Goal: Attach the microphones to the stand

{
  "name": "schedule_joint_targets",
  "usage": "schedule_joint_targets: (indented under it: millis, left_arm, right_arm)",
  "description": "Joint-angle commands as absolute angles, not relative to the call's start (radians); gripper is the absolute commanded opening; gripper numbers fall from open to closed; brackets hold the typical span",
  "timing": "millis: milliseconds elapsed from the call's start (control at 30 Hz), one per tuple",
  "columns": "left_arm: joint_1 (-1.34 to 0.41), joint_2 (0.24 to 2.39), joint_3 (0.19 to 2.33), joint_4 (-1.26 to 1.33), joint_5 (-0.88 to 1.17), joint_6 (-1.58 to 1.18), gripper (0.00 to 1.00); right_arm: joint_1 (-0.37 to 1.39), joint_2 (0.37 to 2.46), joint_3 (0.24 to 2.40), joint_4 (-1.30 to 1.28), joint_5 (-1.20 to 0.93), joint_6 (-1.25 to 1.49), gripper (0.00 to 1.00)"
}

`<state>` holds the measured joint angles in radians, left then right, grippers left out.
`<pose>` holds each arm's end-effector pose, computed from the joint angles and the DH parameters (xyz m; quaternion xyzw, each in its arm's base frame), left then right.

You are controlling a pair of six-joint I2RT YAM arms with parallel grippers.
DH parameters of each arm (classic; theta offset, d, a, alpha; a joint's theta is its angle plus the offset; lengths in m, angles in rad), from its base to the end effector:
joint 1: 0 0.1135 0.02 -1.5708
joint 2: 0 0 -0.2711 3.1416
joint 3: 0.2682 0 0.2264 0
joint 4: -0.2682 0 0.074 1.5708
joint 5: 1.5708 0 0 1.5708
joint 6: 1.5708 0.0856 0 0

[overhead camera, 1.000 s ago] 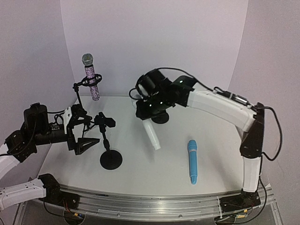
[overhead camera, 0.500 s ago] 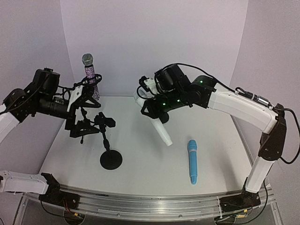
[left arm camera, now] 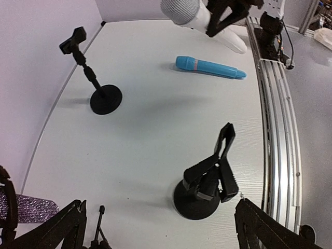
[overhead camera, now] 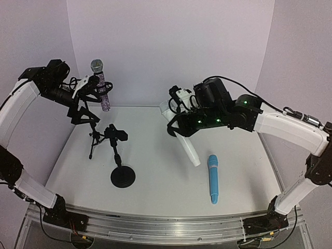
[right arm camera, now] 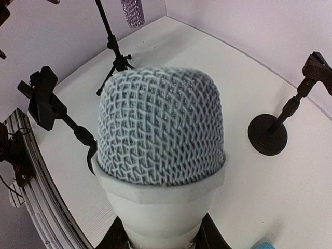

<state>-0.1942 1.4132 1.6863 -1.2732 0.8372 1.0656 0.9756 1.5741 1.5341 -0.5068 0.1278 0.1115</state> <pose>0.2256 -0.1092 0.3874 0.6089 0.6411 -0.2451 0.3978 0.2205 0.3062 0.3532 -0.3359 0.8031 0.2052 0.4472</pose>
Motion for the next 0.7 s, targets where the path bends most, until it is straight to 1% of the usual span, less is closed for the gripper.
schedule_joint_targets:
  millis: [0,100,300,667]
  left_arm:
    - [-0.245,1.402,1.654,-1.43,0.915,1.23,1.0]
    - [-0.258,1.418,1.604,-1.427,0.921,1.269,1.0]
    - [-0.263,1.47,1.587,-1.399,0.914,1.345,1.0]
    - [-0.316,1.5,1.534,-1.346,0.942,1.364,0.99]
  right_arm:
    - [0.974,1.508,1.485,-0.407,0.138,0.143,0.0]
    - [0.974,1.499,1.475,-0.396,0.141,0.15,0.0]
    - [0.975,1.518,1.499,-0.391,0.127,0.159,0.0]
    - [0.974,1.541,1.517,-0.389,0.122,0.171,0.0]
